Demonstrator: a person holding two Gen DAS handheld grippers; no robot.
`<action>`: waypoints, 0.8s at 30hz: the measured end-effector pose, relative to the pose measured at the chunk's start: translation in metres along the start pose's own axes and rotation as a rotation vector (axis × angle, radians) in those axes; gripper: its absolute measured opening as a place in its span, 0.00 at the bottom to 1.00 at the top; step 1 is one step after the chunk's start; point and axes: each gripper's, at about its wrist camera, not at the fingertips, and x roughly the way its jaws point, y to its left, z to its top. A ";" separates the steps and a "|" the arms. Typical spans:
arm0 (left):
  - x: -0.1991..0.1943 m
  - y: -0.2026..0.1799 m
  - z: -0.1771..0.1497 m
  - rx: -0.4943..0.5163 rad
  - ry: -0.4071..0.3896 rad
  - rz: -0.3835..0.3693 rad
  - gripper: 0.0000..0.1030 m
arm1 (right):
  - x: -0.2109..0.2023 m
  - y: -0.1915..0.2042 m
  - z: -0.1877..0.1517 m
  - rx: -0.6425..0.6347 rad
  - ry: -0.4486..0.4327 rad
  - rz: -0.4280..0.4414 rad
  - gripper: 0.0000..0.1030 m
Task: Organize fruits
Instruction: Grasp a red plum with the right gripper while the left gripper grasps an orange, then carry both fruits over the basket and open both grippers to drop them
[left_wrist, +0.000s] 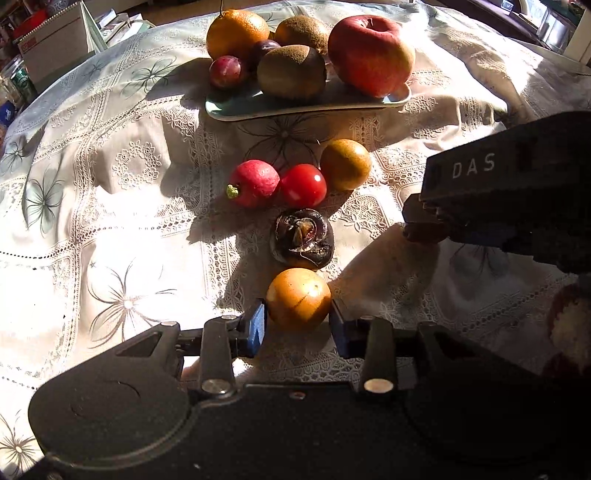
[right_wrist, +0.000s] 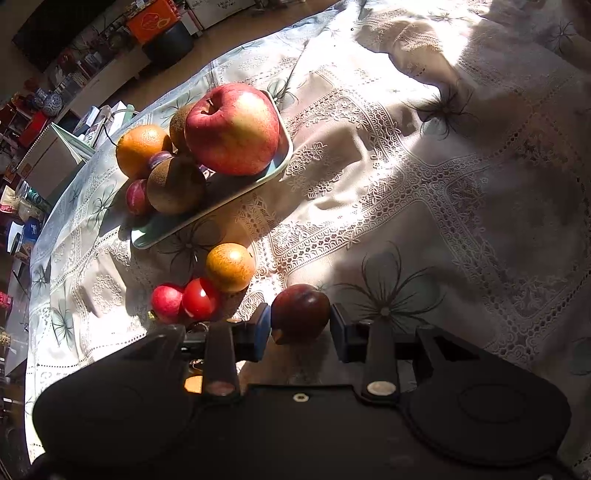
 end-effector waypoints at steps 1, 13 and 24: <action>0.000 0.003 0.000 -0.017 -0.001 -0.011 0.45 | 0.000 0.000 0.000 0.000 0.000 0.000 0.35; -0.019 0.023 -0.007 -0.163 -0.063 -0.098 0.43 | -0.005 0.003 -0.002 -0.042 -0.012 0.036 0.35; -0.067 0.048 -0.006 -0.287 -0.130 -0.059 0.43 | -0.053 0.020 -0.008 -0.109 -0.095 0.048 0.35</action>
